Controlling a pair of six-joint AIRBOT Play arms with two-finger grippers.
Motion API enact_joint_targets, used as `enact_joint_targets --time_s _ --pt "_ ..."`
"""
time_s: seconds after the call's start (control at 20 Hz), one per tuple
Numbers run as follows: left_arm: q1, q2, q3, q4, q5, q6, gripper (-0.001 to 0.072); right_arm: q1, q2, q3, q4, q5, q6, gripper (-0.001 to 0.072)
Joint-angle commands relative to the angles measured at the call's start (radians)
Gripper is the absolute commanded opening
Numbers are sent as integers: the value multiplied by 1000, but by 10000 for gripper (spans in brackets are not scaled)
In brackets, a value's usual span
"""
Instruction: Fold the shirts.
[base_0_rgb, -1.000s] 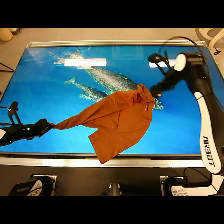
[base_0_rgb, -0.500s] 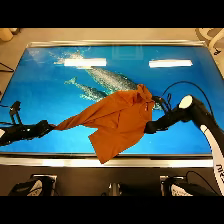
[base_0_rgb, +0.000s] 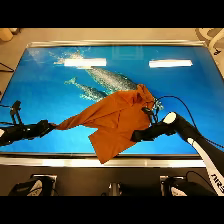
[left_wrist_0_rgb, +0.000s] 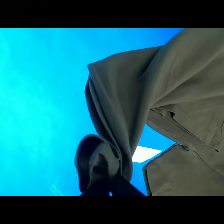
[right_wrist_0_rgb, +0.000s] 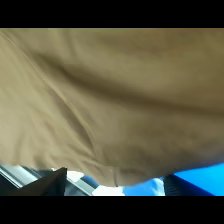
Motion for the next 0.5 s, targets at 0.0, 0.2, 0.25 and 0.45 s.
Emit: enact_joint_targets --time_s 0.0,0.2,0.25,0.45 --pt "1 1 1 -4 0 0 27 65 -1 -13 13 -169 100 554" --pt "1 1 5 -21 -4 1 27 63 37 57 4 -160 -70 15" --pt "1 1 20 -53 -8 18 27 63 70 110 -17 -123 -144 13" --pt "15 1 319 -276 -3 254 27 63 262 538 -361 0 -178 14"
